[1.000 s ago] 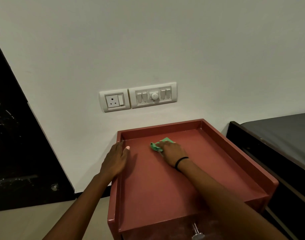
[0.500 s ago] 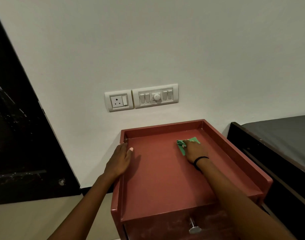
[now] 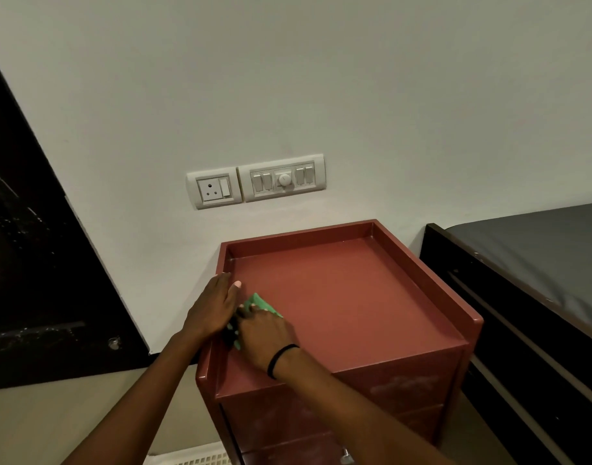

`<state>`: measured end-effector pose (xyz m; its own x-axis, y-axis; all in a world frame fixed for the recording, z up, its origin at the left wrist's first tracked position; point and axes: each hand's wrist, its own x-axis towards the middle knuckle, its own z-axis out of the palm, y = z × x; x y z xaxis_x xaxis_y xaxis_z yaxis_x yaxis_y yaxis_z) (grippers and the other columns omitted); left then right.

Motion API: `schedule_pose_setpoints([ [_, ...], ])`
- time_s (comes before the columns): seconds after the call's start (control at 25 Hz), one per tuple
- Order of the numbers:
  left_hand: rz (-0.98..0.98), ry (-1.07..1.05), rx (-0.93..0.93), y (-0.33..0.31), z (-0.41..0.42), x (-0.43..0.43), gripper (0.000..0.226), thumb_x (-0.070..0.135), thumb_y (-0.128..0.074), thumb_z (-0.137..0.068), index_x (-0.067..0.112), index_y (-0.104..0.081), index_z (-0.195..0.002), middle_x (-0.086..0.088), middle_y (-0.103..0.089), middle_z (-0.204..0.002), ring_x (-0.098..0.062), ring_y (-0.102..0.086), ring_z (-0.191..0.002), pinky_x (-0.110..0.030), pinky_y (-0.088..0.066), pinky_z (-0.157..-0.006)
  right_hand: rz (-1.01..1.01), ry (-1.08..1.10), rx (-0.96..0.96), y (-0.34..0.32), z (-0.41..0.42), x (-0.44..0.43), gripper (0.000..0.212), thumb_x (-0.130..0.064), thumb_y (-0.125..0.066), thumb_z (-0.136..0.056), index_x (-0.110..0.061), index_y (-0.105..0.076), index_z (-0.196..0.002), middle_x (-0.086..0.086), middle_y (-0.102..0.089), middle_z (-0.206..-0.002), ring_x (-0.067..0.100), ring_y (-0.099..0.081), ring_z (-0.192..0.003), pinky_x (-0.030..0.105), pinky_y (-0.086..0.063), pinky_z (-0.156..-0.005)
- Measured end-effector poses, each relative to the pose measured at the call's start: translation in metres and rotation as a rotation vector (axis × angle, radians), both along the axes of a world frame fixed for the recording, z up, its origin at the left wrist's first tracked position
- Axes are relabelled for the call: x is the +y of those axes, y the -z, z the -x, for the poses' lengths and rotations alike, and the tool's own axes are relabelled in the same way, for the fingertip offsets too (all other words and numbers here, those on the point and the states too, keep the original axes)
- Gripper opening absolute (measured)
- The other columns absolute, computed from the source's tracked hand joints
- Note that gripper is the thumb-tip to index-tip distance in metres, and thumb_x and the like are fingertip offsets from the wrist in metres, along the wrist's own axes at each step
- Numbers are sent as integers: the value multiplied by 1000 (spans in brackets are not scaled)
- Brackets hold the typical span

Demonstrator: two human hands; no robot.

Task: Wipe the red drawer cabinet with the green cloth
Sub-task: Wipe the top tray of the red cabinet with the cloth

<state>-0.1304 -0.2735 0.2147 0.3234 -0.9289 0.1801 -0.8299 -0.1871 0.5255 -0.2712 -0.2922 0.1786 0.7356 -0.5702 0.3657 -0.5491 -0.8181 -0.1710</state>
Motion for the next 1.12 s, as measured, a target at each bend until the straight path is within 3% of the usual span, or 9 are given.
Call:
schedule_pose_setpoints([
  [0.16, -29, 8, -71, 0, 6, 14, 58, 43, -28, -105, 8, -31, -152, -13, -30, -161, -25, -26, -150, -40, -23, -120, 5, 66, 85, -16, 38, -22, 33, -24, -48, -97, -19, -58, -128, 8, -62, -127, 30, -61, -113, 41, -47, -93],
  [0.4, -25, 4, -126, -2, 23, 41, 56, 42, -28, -105, 9, -33, -150, -11, -34, -158, -26, -32, -147, -40, -30, -115, -99, 431, 133, -25, 166, -95, 36, -22, -48, -94, -35, -59, -126, 4, -65, -122, 30, -66, -106, 39, -52, -86],
  [0.6, 11, -24, -91, -5, 23, 42, 52, 40, -29, -106, 10, -39, -147, -13, -42, -153, -28, -43, -139, -41, -36, -109, -96, 655, 130, -19, 234, -113, 35, -18, -43, -98, -24, -60, -128, 9, -65, -122, 31, -64, -108, 39, -51, -88],
  [0.8, 99, -40, -76, -6, 25, 44, 46, 35, -32, -106, 11, -48, -141, -14, -52, -144, -31, -51, -130, -40, -41, -102, 2, 635, 159, -15, 200, -83, 32, -28, -39, -103, -18, -62, -123, 9, -66, -120, 30, -63, -109, 38, -50, -85],
  [1.0, 142, -43, -128, -9, 32, 58, 39, 29, -32, -104, 10, -59, -125, -14, -64, -125, -30, -61, -110, -32, -41, -81, 124, 428, 157, -6, 125, 4, 25, -24, -44, -98, -19, -64, -113, 6, -69, -106, 30, -67, -95, 37, -45, -79],
  [1.12, 90, -28, -138, -10, 40, 70, 41, 33, -34, -104, 9, -54, -131, -15, -60, -132, -33, -58, -117, -38, -45, -88, 127, 304, 59, -5, 88, 57, 21, -24, -49, -94, -21, -66, -106, 5, -70, -97, 30, -68, -88, 39, -43, -78],
])
